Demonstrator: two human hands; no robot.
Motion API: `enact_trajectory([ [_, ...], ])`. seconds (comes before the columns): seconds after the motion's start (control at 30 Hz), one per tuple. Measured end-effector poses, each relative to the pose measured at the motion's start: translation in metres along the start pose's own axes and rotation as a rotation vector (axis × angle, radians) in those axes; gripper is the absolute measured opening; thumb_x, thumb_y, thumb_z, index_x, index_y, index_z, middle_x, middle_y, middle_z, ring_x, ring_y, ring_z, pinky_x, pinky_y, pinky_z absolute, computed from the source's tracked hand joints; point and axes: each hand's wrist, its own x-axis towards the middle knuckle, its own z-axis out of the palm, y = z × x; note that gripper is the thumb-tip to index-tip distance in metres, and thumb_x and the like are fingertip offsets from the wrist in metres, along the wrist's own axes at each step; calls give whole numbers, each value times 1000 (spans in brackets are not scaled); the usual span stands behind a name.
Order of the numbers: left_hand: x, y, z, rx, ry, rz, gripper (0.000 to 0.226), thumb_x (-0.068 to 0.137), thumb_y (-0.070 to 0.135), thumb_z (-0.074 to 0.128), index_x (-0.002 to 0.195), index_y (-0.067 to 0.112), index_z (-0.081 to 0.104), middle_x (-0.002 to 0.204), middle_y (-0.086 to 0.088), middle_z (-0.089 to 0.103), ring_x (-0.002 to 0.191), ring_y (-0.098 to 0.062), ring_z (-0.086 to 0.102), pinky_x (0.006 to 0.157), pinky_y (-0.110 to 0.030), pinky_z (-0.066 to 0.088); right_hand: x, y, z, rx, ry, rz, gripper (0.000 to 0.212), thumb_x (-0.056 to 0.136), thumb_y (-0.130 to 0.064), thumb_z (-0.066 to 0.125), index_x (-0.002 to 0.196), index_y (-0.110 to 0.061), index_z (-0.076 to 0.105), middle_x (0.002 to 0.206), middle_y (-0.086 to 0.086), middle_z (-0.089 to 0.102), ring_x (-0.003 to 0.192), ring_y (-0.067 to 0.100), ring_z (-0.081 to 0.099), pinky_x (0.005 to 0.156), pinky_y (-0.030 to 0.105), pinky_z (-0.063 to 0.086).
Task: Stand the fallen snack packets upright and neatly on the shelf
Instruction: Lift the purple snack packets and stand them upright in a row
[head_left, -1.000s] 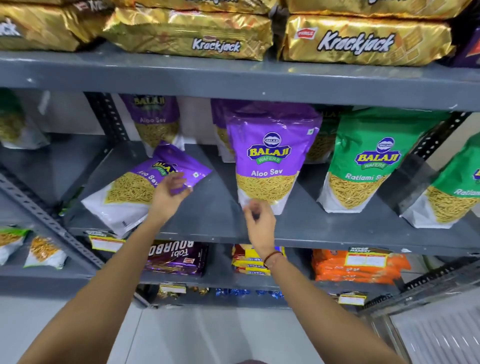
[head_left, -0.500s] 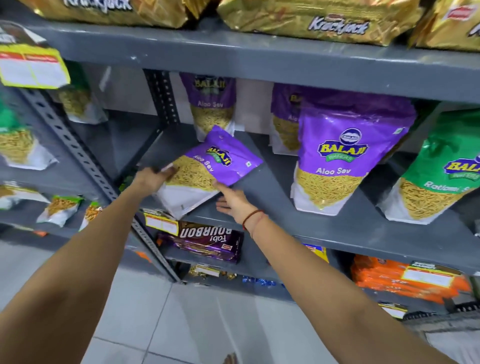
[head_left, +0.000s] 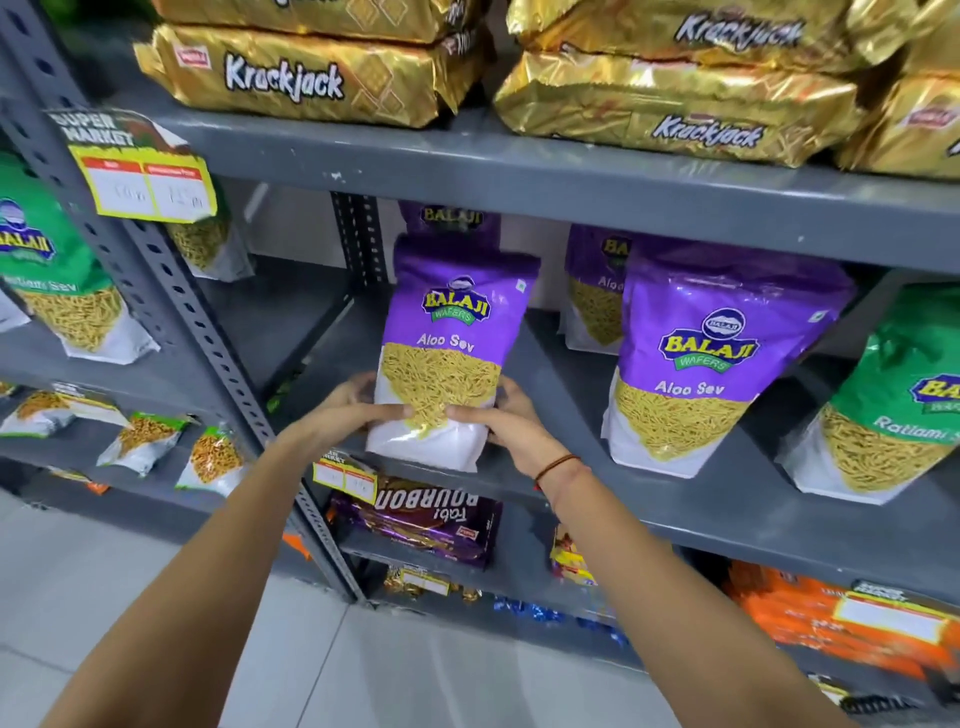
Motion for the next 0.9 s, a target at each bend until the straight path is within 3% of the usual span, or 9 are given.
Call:
enact_trajectory([
  [0.13, 0, 9, 5, -43, 76, 90, 66, 63, 20, 82, 122, 21, 52, 112, -1, 70, 100, -15, 68, 84, -29, 52, 3, -18, -9, -45, -44, -127, 74, 62, 6, 81, 126, -9, 45, 127, 14, 59, 117, 25, 57, 101, 42, 46],
  [0.27, 2, 9, 8, -52, 90, 94, 75, 58, 22, 85, 125, 20, 52, 115, -2, 69, 104, -18, 66, 91, -37, 52, 2, -19, -13, -61, -53, -141, 74, 62, 6, 81, 125, -11, 45, 129, 14, 58, 118, 24, 56, 101, 41, 46],
  [0.43, 3, 10, 10, -56, 85, 106, 75, 50, 29, 85, 119, 24, 55, 109, 4, 70, 94, -8, 69, 80, -27, 55, 0, -17, -15, -50, -55, -144, 69, 63, 6, 80, 118, -19, 46, 127, 13, 58, 114, 22, 58, 97, 37, 49],
  [0.6, 7, 12, 10, -58, 102, 136, 63, 62, 14, 83, 118, 24, 54, 107, 5, 69, 87, 0, 69, 64, -12, 54, 6, -20, -16, -69, -55, -170, 71, 63, 5, 81, 121, -17, 45, 127, 13, 59, 111, 20, 58, 95, 35, 50],
  [0.77, 19, 13, 11, -72, 155, 168, 65, 62, 0, 82, 117, 17, 52, 106, 0, 68, 87, -3, 69, 65, -15, 55, 17, -18, -18, -131, -19, -262, 74, 60, 4, 83, 121, -11, 46, 122, 14, 61, 113, 23, 60, 95, 38, 50],
  [0.9, 32, 6, 15, -58, 172, 194, 69, 61, -7, 80, 118, 12, 46, 108, -1, 66, 96, -12, 66, 76, -23, 56, 26, -8, -13, -269, 91, -331, 71, 55, -4, 88, 114, -12, 49, 109, 4, 66, 104, 15, 62, 88, 27, 53],
])
